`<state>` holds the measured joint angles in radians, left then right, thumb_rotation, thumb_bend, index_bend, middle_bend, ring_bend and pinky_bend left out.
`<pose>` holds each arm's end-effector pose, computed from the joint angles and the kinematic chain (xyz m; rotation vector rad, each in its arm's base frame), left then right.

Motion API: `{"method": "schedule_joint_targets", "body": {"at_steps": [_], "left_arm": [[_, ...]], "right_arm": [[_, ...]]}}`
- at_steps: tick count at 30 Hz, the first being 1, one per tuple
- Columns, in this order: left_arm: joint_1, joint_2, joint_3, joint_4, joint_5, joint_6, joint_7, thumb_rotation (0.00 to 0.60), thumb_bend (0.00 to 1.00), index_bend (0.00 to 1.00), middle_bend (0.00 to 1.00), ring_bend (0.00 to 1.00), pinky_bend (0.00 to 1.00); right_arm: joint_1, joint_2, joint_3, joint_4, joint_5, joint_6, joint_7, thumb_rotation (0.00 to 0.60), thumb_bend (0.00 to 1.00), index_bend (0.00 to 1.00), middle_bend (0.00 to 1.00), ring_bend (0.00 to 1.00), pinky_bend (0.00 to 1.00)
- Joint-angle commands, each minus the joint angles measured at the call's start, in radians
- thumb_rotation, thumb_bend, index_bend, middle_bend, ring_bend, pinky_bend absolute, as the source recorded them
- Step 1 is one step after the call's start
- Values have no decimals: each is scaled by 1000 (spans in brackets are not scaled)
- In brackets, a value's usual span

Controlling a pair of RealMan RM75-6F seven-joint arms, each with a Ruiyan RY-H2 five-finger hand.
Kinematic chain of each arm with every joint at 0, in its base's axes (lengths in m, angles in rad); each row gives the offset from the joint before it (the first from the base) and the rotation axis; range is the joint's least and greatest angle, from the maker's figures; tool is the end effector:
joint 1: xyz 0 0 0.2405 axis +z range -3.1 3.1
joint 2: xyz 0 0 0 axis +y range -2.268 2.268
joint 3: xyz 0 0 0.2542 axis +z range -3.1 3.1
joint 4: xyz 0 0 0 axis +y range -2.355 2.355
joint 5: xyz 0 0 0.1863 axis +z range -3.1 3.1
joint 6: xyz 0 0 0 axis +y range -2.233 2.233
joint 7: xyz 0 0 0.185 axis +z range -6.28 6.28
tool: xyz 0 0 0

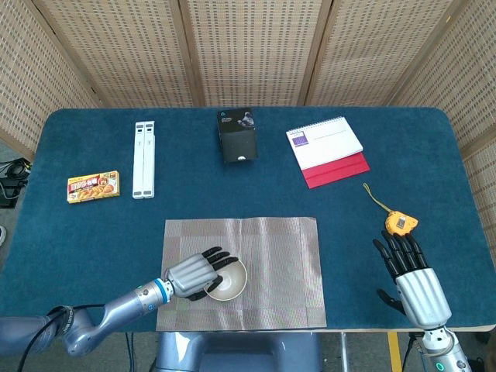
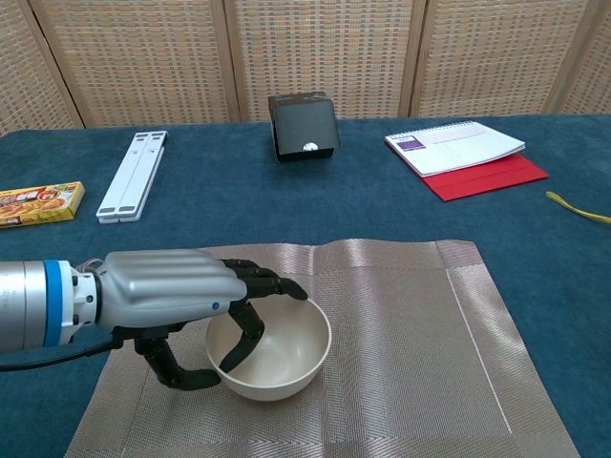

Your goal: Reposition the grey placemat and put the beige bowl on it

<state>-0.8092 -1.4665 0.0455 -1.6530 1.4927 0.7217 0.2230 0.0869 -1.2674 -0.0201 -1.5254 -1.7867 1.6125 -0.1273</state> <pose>-0.1090 0.2693 -0.0631 -2.5418 -0.8021 -0.7924 -0.2511 -0.1994 0.1317 1.5956 -0.6828 1.0640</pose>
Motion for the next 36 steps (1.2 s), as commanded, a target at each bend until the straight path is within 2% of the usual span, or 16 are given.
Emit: {"method": "schedule_joint_targets", "body": {"at_steps": [1,4,6,8,14,18,19,20,24,31,36], "left_arm": [[2,-1,3,1,3,9,6,600,479,644,0,0,0],[7,3,7,-2,11,26,10,600,277,307,0,0,0],[13,9,9,-5,18,43,16,600,95,73,0,0,0],[18,17,10,-11,24,58,14,600,23,3,0,0,0],[36,50,16,-34,46,104,-7,600,0,0,0,0,0],[62,90,18,-56,79,173,-37,600,0,0,0,0,0],[76,110,18,-64,91,209,-48,600,0,0,0,0,0],[114,158,11,-82,92,288,-60,600,0,0,0,0,0],[201,239,8,-116,91,438,-68,600,0,0,0,0,0],[445,302,-6,-201,-36,772,144,600,0,0,0,0,0],[542,332,10,-207,-70,863,193,600,0,0,0,0,0]], "right_arm": [[0,1,0,0,1,0,0,600,0,41,0,0,0],[-1,1,0,-1,0,0,0,600,0,41,0,0,0],[-1,1,-1,-1,0,0,1,600,0,41,0,0,0],[-1,2,-1,-2,-1,1,2,600,0,41,0,0,0],[-2,2,-3,-3,-5,2,1,600,0,41,0,0,0],[-4,4,-5,-5,-10,7,0,600,0,41,0,0,0],[-5,5,-6,-6,-12,8,0,600,0,41,0,0,0],[-7,6,-8,-8,-19,15,-1,600,0,41,0,0,0],[-11,7,-5,-7,-25,28,-8,600,0,41,0,0,0],[-17,4,24,4,7,44,-26,600,0,41,0,0,0],[-17,0,51,18,44,47,-30,600,0,40,0,0,0]]}}
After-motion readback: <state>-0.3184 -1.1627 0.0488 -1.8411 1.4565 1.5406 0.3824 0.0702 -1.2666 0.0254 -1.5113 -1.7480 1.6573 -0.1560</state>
